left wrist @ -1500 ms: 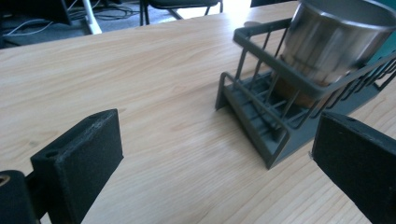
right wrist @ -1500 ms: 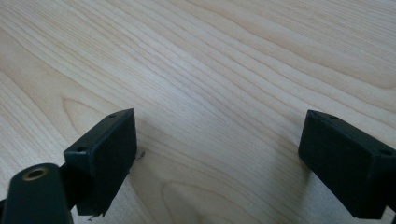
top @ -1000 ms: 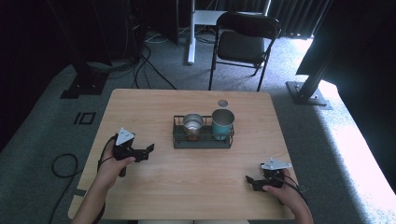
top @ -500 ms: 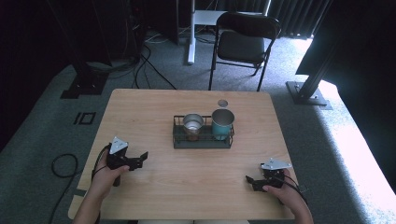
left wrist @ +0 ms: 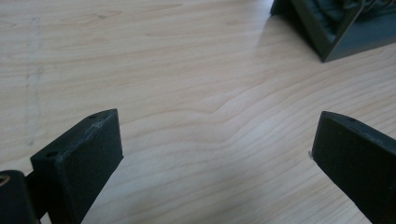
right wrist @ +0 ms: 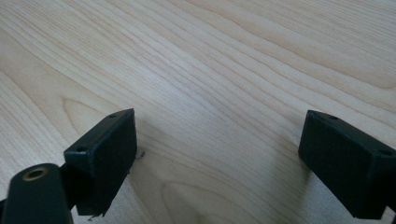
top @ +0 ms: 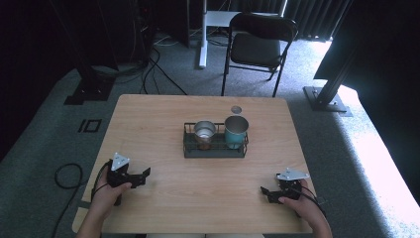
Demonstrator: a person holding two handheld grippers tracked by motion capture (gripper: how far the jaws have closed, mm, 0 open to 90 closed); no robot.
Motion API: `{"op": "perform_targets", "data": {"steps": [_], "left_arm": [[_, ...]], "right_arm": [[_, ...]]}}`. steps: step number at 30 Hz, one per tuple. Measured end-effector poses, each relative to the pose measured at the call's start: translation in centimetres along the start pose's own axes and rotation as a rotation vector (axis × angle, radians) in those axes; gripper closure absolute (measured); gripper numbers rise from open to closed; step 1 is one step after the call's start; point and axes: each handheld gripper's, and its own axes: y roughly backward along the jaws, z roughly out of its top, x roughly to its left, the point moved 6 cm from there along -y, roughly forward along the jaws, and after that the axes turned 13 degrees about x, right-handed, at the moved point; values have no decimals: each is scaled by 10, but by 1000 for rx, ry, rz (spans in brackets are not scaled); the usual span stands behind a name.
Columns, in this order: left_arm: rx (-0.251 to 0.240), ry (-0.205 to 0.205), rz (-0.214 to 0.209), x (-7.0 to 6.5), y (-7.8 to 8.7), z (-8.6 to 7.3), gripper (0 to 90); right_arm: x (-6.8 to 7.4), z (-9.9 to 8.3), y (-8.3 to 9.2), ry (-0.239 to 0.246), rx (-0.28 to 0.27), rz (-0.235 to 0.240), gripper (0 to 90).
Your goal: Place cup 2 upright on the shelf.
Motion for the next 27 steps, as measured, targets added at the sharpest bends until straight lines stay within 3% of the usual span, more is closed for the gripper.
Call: {"op": "perform_targets", "data": {"steps": [6, 18, 21, 27], "left_arm": [[24, 33, 17, 9, 0, -12, 27], [124, 111, 124, 23, 7, -35, 27], [159, 141, 170, 28, 9, -41, 27], [183, 186, 219, 37, 15, -48, 27]], "right_arm": [[0, 0, 0, 0, 0, 0, 111], [0, 0, 0, 0, -1, 0, 111], [0, 0, 0, 0, 0, 0, 111], [0, 0, 0, 0, 0, 0, 111]]}}
